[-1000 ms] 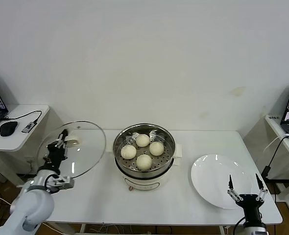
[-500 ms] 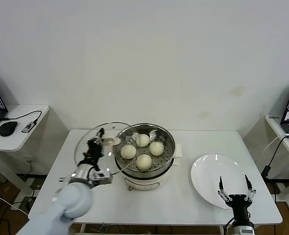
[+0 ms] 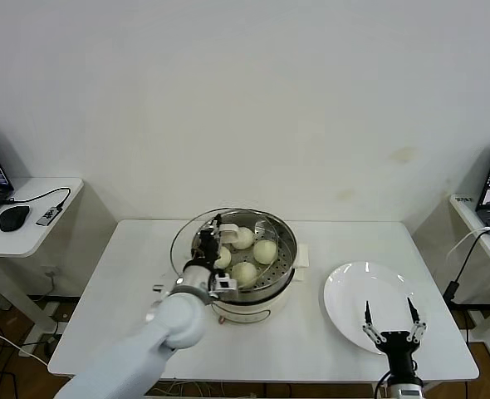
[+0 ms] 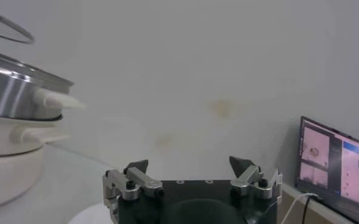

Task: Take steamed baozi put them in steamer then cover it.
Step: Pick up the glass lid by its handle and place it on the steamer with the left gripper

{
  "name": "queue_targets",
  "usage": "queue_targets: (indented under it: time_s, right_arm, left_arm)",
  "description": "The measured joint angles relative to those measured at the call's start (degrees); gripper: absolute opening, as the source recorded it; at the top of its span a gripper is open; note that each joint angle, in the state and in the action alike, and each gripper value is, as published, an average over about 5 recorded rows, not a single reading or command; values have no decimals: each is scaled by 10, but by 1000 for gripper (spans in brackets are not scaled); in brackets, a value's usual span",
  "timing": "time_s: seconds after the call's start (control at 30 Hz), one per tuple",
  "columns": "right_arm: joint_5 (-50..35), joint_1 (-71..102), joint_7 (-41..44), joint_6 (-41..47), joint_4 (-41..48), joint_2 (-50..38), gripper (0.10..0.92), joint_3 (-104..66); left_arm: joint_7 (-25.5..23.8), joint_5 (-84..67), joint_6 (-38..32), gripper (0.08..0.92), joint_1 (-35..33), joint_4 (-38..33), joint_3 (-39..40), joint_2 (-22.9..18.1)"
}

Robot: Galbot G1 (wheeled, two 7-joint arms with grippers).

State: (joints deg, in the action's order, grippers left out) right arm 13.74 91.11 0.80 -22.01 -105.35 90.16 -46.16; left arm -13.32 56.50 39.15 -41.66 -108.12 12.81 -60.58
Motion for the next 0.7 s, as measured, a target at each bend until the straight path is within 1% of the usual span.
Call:
queue_targets:
  time_s: [0.3, 0.7]
  right_arm:
    - [7, 0, -1, -3, 5, 1, 823, 2]
    - [12, 1, -2, -4, 8, 2, 823, 9]
  left_arm:
    - [-6, 41, 5, 152, 33, 45, 29, -38]
    - [-7, 83, 2, 152, 37, 89, 40, -75]
